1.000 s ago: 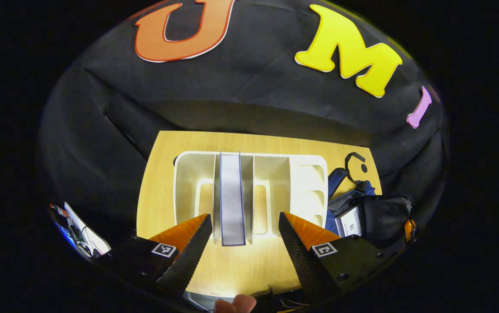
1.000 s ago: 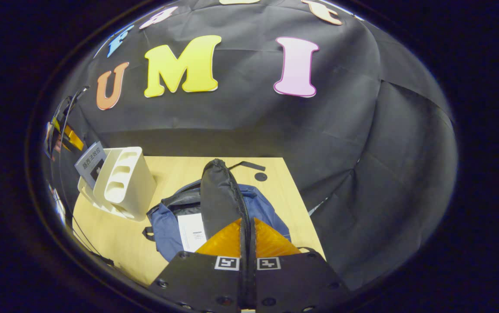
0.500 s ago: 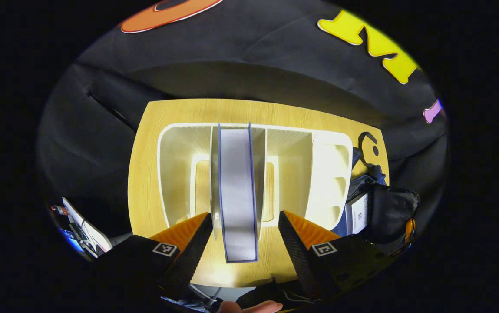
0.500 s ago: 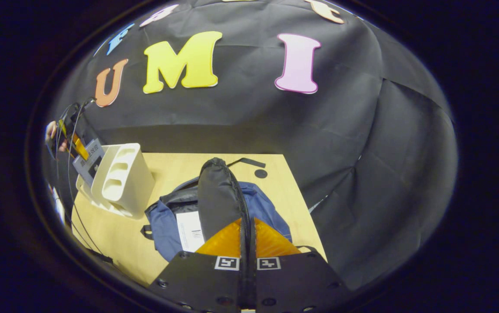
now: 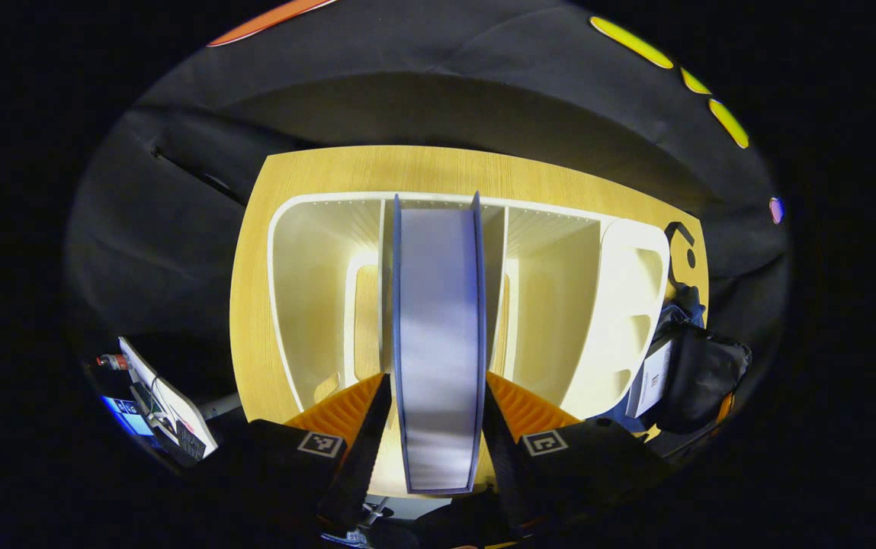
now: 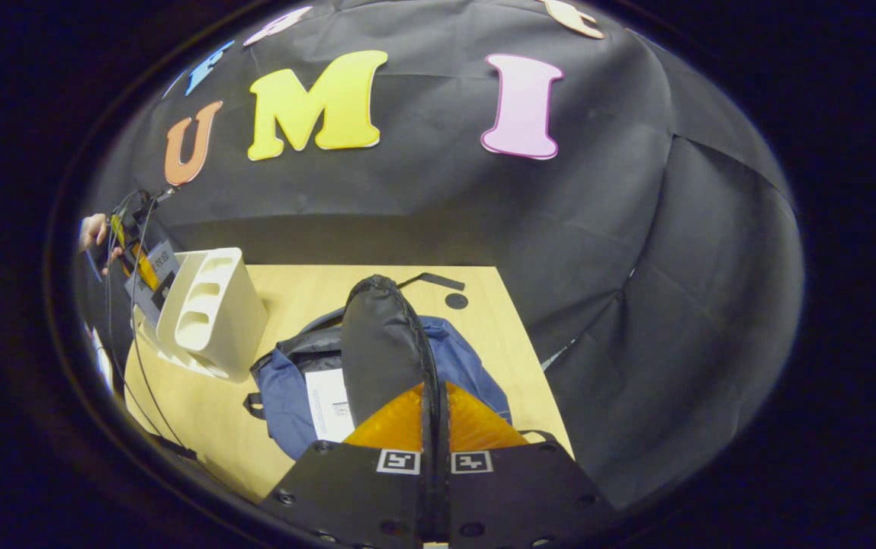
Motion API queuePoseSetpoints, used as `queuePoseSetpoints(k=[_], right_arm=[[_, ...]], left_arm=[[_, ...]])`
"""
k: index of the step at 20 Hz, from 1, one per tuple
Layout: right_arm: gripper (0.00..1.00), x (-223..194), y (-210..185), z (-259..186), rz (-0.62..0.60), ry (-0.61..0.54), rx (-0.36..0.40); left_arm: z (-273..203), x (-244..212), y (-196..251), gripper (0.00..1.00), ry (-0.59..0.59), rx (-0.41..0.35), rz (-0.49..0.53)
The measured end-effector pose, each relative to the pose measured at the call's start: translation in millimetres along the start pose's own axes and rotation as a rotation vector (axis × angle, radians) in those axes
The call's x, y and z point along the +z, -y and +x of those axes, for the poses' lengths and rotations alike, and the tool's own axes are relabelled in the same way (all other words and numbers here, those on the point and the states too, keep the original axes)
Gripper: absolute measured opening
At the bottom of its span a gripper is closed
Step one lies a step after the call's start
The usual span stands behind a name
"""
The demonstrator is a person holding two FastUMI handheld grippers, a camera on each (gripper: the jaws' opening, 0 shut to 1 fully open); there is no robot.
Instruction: Open the schoolbag, grab two books from the bookshelf and put them into the schoolbag.
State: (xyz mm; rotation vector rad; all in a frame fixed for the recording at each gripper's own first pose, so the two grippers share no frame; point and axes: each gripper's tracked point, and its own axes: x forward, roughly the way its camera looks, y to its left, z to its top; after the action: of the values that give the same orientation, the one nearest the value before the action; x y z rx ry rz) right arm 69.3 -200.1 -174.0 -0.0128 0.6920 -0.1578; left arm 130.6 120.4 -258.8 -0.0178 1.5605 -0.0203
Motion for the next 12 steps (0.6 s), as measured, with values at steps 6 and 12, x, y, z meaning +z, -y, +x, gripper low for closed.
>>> queuePoseSetpoints(k=[6,12], right_arm=[[0.00,-2,2,1,0.003,0.001,0.002],[0.00,-1,2,1,-0.002,0.009,0.012]], left_arm=[[8,-4,4,0.48,-0.036,0.008,-0.018],[-10,-13,2,0.44,-0.023,0.011,-0.061]])
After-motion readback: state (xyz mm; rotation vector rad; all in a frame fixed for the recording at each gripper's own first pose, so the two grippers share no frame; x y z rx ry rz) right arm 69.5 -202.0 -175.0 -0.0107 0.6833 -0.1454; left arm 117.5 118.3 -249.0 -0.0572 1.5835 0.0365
